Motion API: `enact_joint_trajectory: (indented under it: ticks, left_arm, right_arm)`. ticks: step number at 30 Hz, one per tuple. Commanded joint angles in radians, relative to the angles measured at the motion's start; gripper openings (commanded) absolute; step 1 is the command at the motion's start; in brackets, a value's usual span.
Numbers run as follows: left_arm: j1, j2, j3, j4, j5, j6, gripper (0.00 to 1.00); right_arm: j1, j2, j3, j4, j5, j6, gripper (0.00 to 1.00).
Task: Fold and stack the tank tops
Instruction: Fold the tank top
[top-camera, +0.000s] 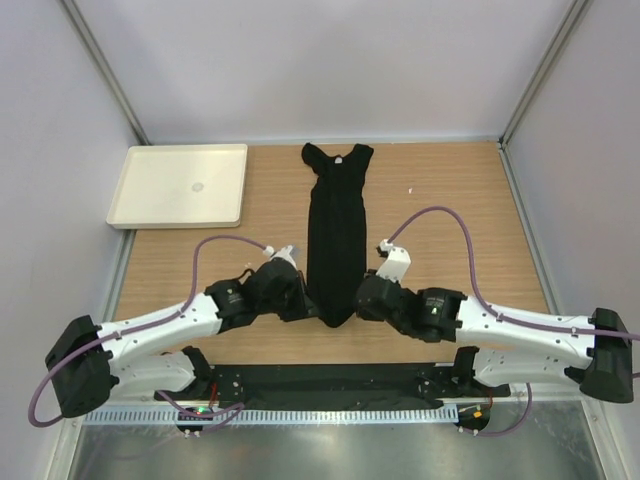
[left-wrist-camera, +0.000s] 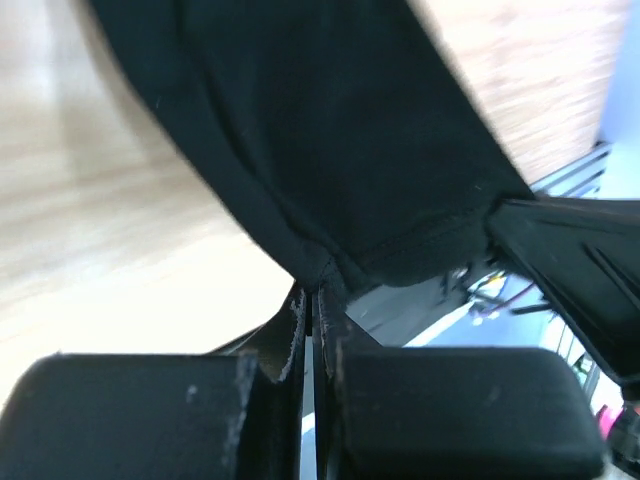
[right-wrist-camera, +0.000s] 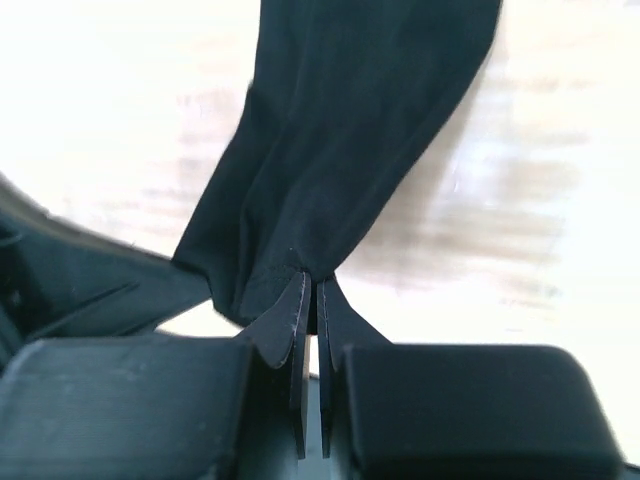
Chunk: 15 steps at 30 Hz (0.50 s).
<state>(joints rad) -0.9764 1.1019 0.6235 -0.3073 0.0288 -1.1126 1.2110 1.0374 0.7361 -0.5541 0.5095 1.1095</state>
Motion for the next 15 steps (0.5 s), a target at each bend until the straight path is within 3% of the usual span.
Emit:
enact_joint_trajectory:
  ticks: [1,7,15]
  left_arm:
    - [0.056,0.036,0.097,-0.075,-0.033,0.095,0.0]
    - [0.208,0.171,0.244,-0.081,0.062,0.192,0.0]
    - [0.335,0.421,0.404,-0.012,0.14,0.249,0.0]
  right_arm:
    - [-0.107,0.048,0.101,-0.052,0.043,-0.121,0.01]
    - [-0.342,0.142,0.173,0.042,-0.109,-0.289,0.01]
    - [-0.484,0.349,0.336,0.112,-0.158,-0.422,0.01]
